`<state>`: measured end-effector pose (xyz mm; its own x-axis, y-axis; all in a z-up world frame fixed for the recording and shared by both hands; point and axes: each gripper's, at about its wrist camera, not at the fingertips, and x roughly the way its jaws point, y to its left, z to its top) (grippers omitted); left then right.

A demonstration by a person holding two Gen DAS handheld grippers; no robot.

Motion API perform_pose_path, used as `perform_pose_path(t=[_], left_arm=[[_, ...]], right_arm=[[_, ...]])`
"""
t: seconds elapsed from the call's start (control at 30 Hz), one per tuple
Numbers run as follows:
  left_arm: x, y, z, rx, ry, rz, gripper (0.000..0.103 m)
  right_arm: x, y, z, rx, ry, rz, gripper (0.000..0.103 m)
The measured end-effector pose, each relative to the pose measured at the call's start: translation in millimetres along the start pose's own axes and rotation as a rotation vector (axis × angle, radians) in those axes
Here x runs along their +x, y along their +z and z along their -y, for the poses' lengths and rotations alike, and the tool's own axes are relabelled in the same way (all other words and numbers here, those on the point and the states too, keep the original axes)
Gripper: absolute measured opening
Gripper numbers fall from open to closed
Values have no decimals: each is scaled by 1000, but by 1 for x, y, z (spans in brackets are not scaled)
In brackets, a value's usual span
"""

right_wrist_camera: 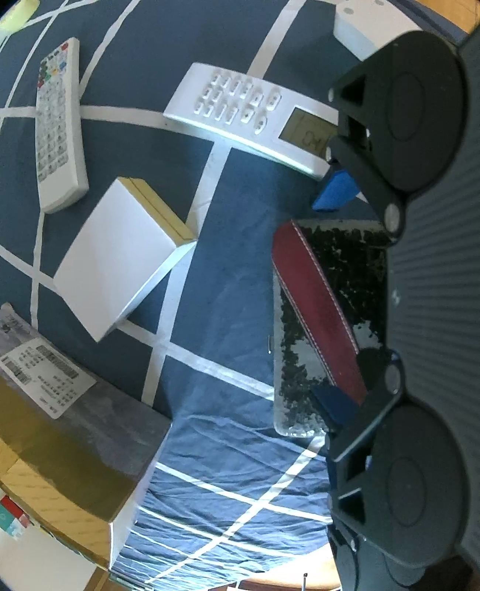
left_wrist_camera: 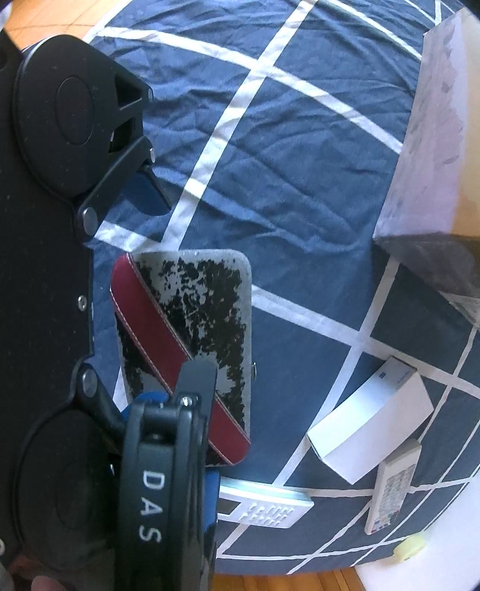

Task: Organize objects
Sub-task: 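Close the right gripper on the grey speckled case, then lift the grey case with the right gripper and carry it toward the box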

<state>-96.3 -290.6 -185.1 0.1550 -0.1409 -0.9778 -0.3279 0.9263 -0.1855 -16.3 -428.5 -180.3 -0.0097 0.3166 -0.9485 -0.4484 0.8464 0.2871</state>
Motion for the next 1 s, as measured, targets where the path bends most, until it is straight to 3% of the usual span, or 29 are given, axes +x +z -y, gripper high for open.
perform_pose_path(t=[0.33,0.4,0.53,1.0], left_arm=[[5,3,4,-14,-31,4,94],[4,3,7,0,-34,5,87],[4,6,7,-4,-33,-7,87],[-6,8,7,40,-14,-14,86]], right_arm=[[6,0,3,-22,-5,12,92],[6,0,3,-27,-22,11,88],[6,-1,3,-26,-41,12,81],[-3,-7,-2,-6,-50,58,78]])
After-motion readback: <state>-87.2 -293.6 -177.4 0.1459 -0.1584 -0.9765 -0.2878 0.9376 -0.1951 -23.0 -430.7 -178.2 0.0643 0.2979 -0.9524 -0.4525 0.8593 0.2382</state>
